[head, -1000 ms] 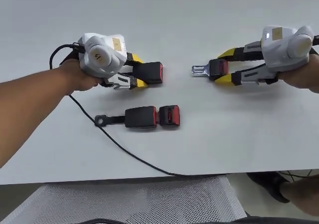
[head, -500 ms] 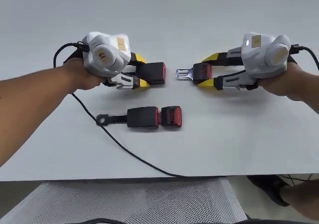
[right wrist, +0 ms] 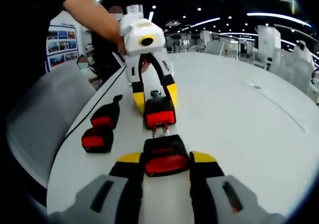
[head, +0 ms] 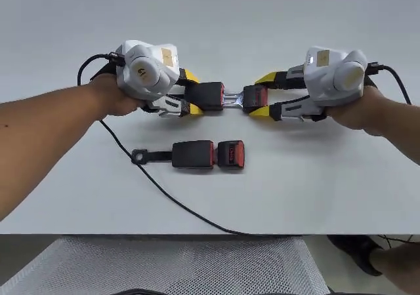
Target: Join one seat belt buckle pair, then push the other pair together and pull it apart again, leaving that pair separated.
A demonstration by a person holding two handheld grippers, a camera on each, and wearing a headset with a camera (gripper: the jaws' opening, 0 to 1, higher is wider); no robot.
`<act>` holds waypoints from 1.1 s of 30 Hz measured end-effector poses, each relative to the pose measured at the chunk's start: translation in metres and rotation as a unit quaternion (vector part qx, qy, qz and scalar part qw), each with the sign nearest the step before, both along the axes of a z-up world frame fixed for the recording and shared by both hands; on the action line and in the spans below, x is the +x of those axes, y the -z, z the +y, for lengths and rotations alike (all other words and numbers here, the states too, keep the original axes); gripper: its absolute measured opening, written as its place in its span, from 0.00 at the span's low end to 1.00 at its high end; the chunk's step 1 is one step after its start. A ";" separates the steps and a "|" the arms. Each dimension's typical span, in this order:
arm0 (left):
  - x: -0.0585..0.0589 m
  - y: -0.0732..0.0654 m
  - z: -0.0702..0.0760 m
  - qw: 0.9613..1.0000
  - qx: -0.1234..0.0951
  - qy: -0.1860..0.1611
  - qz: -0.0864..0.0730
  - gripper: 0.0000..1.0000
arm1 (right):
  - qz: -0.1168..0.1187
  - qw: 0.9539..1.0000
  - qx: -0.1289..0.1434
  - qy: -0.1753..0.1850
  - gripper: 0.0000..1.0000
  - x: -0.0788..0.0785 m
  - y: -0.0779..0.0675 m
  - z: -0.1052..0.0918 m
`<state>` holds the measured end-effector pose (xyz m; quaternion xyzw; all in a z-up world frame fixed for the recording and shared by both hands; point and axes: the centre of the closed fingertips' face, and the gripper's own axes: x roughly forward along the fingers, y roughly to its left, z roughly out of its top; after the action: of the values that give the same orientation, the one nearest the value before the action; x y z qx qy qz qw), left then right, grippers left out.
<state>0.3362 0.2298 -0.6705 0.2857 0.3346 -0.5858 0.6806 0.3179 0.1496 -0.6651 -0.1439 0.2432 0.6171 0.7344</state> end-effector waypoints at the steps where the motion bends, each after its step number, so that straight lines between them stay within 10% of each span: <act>1: 0.000 0.000 0.000 1.000 0.001 0.002 0.000 0.36 | 0.000 1.000 -0.002 -0.002 0.35 0.001 0.000 0.000; 33: -0.002 0.002 -0.002 1.000 0.012 0.019 0.002 0.34 | 0.010 0.999 -0.035 0.008 0.35 0.014 0.003 0.024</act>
<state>0.3341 0.2273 -0.6724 0.2991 0.3375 -0.5954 0.6650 0.3323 0.1733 -0.6685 -0.1611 0.2736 0.6035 0.7314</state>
